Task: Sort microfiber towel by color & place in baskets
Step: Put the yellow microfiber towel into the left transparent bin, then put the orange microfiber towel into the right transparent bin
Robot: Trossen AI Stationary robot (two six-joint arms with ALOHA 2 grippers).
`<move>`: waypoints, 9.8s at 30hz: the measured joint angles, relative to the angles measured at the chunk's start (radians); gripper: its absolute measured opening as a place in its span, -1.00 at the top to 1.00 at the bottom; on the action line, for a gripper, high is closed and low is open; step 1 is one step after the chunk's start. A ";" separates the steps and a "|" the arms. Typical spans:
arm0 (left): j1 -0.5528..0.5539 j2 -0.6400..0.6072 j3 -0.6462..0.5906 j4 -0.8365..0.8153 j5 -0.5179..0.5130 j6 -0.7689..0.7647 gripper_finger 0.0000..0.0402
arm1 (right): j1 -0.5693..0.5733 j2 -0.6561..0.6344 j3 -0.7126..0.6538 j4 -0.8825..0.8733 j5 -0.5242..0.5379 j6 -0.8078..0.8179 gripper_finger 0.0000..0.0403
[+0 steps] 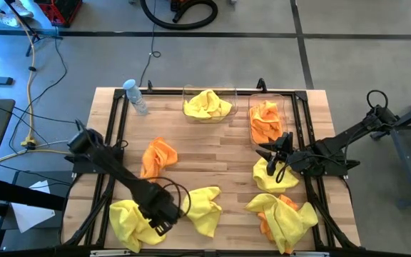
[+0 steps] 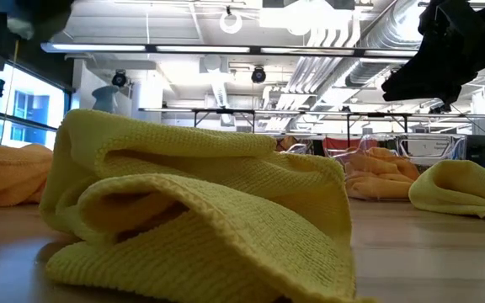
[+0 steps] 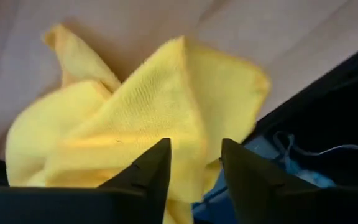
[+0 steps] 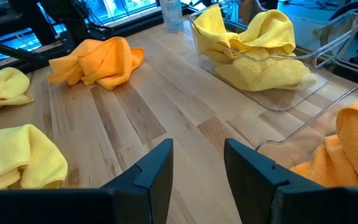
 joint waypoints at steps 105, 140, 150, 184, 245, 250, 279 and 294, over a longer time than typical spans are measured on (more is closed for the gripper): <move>1.129 0.430 0.490 0.474 -0.422 1.138 0.66 | 0.000 0.001 0.000 -0.071 0.080 -0.049 0.32; 1.131 0.489 0.635 0.334 -0.455 1.055 0.23 | 0.000 0.000 0.000 -0.103 0.080 -0.018 0.32; 1.113 0.349 0.646 0.235 -0.475 1.132 0.23 | 0.000 0.000 0.000 -0.108 0.080 -0.010 0.32; 0.508 -0.525 -0.451 0.208 -0.725 0.459 0.23 | 0.000 0.001 0.000 -0.133 0.020 0.134 0.32; 0.754 -0.392 -0.173 0.417 -0.500 1.414 1.00 | -0.004 0.003 0.000 0.080 0.207 -0.064 0.30; 0.754 -0.376 -0.063 0.519 -0.443 1.481 1.00 | -0.069 0.003 0.000 0.313 0.113 -0.298 0.20; 0.765 0.071 0.610 0.504 -0.284 1.580 0.99 | -0.446 0.354 0.264 0.363 -0.366 -0.607 0.67; 0.792 0.068 0.606 0.162 -0.384 1.509 0.51 | -0.447 0.247 0.266 0.244 -0.361 -0.487 0.96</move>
